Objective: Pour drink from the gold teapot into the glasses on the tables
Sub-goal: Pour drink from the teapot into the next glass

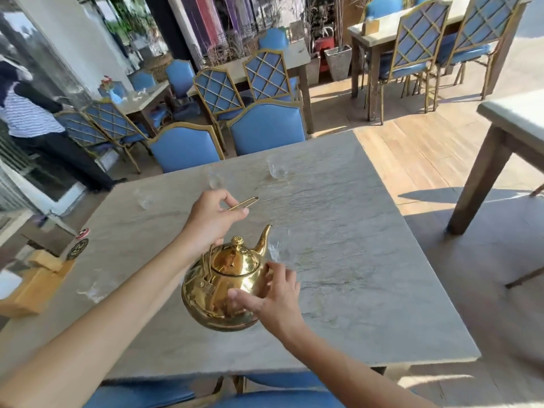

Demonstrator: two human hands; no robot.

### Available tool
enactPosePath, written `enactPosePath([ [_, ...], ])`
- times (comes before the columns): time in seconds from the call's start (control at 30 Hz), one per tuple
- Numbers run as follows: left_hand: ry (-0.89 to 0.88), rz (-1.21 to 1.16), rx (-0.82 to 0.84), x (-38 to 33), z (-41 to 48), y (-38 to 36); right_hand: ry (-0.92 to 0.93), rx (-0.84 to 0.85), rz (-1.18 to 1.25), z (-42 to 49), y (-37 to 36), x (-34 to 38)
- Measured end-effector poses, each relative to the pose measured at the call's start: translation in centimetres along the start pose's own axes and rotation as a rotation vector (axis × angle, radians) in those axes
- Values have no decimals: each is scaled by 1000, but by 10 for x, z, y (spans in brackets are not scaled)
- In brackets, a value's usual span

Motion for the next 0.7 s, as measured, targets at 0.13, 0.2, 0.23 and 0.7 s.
enactPosePath([
  [0.13, 31, 33, 4, 1, 7, -9, -37, 40, 48, 6, 0, -5],
  [0.2, 41, 36, 15, 3, 11, -11, -47, 59, 57, 7, -2, -2],
  [0.23, 49, 36, 22, 5, 13, -11, -53, 78, 69, 6, -4, -2],
  [0.7, 123, 169, 109, 4, 34, -28, -132, 120, 238, 19, -16, -4],
])
Point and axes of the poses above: each hand's wrist, its own z-axis towards the middle knuckle, its own y-axis out of the back of the hand, x = y × z, the point moved 6 cm from there along z, towards the middle knuckle, and after that the axes turned 9 degrees about -y, right-handed, at the moved point
